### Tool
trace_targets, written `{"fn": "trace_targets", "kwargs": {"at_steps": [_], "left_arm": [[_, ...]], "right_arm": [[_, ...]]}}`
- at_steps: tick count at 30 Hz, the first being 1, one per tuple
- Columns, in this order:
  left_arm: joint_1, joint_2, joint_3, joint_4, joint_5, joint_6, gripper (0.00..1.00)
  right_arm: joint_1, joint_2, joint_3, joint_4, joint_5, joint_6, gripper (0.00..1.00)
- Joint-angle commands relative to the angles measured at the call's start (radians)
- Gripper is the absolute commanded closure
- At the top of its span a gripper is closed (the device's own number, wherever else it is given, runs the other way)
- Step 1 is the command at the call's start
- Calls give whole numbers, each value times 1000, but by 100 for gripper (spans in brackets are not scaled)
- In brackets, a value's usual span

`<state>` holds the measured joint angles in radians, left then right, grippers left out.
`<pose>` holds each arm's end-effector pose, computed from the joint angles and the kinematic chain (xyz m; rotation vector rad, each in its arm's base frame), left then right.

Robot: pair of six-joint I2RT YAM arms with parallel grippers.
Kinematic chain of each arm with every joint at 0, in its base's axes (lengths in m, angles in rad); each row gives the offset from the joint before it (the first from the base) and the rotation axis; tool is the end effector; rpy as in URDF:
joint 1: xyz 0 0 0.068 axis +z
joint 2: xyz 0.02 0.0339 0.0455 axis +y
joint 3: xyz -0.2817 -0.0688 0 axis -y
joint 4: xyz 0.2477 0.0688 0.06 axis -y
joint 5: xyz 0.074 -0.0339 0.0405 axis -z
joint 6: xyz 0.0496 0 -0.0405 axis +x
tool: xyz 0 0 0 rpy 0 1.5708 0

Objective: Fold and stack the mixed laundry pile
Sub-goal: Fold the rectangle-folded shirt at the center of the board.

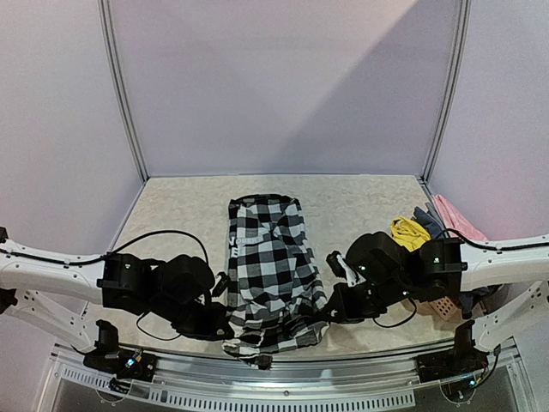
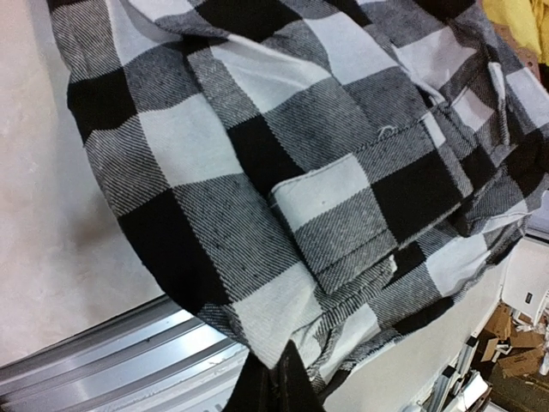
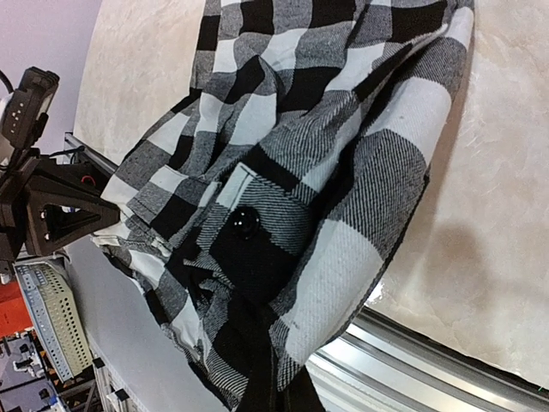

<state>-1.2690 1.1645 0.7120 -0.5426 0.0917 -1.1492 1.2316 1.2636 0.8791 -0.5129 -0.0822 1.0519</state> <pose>0.0625 -0.2160 0.2144 0.2130 2.8931 -0.8503 0.0840 0.2502 0.2482 -0.2898 2.7696 0.9339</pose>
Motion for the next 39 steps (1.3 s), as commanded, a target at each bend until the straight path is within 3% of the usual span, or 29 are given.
{"fn": "trace_targets", "kwargs": {"at_steps": [1, 14, 24, 39], "left_arm": [[37, -2, 33, -37, -27, 5, 100], [122, 61, 190, -104, -84, 84, 100], [269, 120, 298, -147, -42, 146, 100], [512, 405, 572, -240, 42, 261, 100]], "right_arm": [[-15, 3, 32, -41, 67, -32, 100], [-100, 76, 196, -109, 77, -155, 100], [-195, 162, 304, -131, 76, -193, 100], [-359, 418, 519, -155, -24, -299, 100]]}}
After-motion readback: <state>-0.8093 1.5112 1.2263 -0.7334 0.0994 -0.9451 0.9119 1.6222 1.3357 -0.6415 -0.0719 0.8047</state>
